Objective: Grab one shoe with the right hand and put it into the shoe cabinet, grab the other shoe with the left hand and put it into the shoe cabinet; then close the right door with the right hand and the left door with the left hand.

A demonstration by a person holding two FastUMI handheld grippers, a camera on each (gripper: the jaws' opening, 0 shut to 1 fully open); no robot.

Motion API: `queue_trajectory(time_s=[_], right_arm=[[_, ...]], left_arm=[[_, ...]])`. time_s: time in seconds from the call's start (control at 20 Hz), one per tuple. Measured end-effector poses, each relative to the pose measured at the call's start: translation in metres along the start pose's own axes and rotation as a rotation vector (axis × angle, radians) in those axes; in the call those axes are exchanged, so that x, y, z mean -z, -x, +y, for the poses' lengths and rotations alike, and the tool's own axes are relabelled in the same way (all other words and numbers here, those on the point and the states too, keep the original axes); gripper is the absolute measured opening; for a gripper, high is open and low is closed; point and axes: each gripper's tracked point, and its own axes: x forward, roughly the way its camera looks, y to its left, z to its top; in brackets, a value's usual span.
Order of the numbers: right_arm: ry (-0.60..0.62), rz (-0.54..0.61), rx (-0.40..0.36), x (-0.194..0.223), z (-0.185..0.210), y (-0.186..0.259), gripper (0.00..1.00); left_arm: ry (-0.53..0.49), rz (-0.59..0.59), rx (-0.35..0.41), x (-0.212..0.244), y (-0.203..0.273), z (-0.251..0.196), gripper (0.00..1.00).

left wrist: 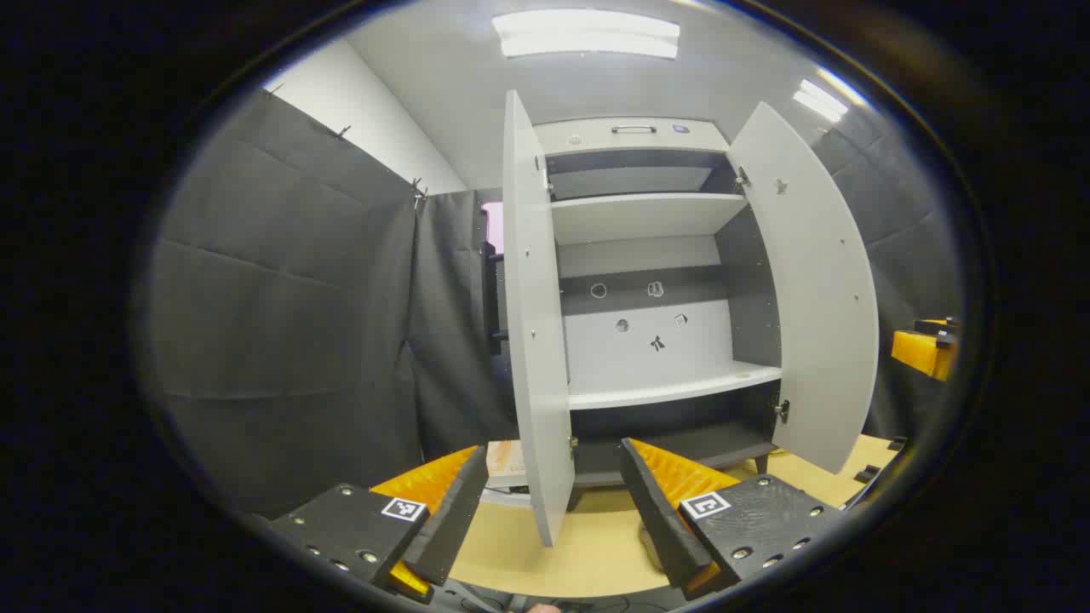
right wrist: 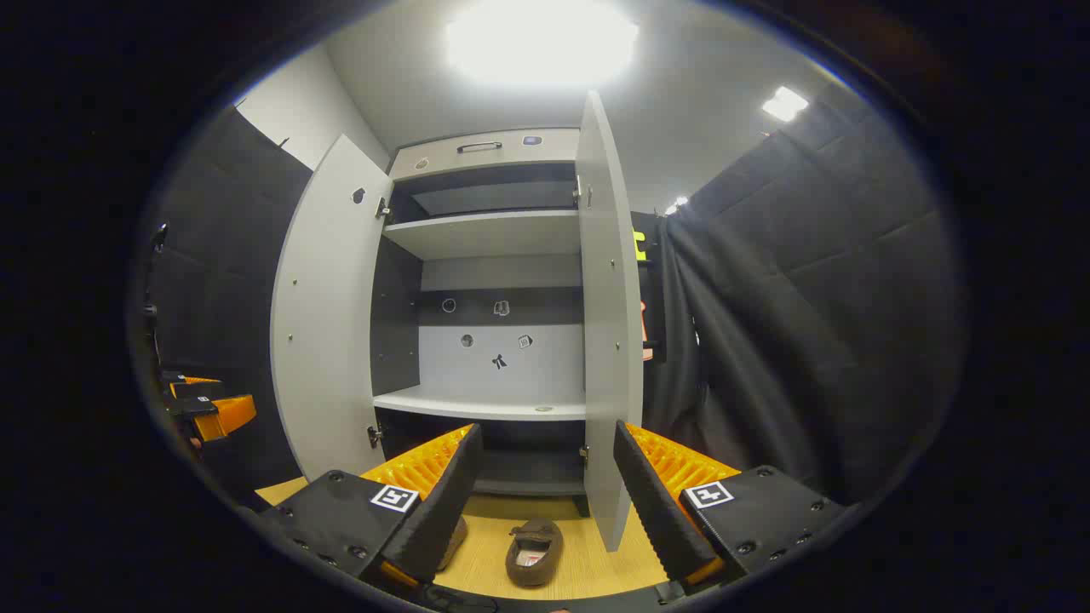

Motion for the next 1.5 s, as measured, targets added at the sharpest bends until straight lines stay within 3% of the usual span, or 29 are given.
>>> queue_trajectory(time_s=[0.05, 0.1, 0.2, 0.25, 0.3, 0.45, 0.5, 0.55, 1.1, 1.15, 1.2, 1.25, 1.5], right_arm=[[0.004, -0.009, 0.002, -0.001, 0.0, 0.0, 0.92], [0.005, -0.014, 0.001, -0.001, 0.001, 0.0, 0.97], [-0.005, -0.013, 0.004, 0.001, 0.001, -0.004, 0.98], [-0.022, -0.006, 0.003, 0.002, 0.002, -0.004, 0.98], [-0.038, 0.003, -0.004, 0.003, 0.005, -0.006, 0.98], [-0.038, 0.003, -0.001, 0.0, 0.003, -0.012, 0.98], [-0.038, -0.003, -0.001, -0.003, 0.003, -0.013, 0.98], [-0.037, -0.009, -0.001, -0.004, 0.003, -0.012, 0.98], [0.0, 0.029, -0.043, 0.006, 0.023, -0.022, 0.98], [0.012, 0.043, -0.049, 0.011, 0.027, -0.027, 0.98], [0.027, 0.072, -0.06, 0.019, 0.033, -0.033, 0.98], [0.044, 0.109, -0.079, 0.032, 0.04, -0.038, 0.98], [0.106, 0.264, -0.137, 0.099, 0.059, -0.065, 0.98]], left_arm=[[0.005, 0.005, 0.003, 0.001, -0.001, -0.001, 1.0], [0.009, 0.009, 0.006, 0.001, -0.001, -0.003, 1.0], [0.006, 0.017, 0.007, 0.002, -0.002, -0.005, 1.0], [-0.002, 0.013, 0.007, 0.0, -0.002, -0.005, 0.92], [-0.012, 0.002, 0.005, -0.003, -0.003, -0.005, 1.0], [-0.026, -0.015, 0.005, -0.007, -0.004, -0.006, 1.0], [-0.029, -0.021, 0.008, -0.008, -0.004, -0.008, 0.92], [-0.031, -0.025, 0.008, -0.009, -0.003, -0.008, 1.0], [-0.013, -0.053, 0.027, -0.014, -0.001, -0.009, 1.0], [-0.01, -0.055, 0.027, -0.014, -0.003, -0.008, 1.0], [-0.005, -0.053, 0.029, -0.015, -0.005, -0.008, 0.93], [0.002, -0.054, 0.034, -0.016, -0.007, -0.008, 1.0], [-0.005, -0.043, 0.026, -0.01, -0.025, -0.007, 1.0]])
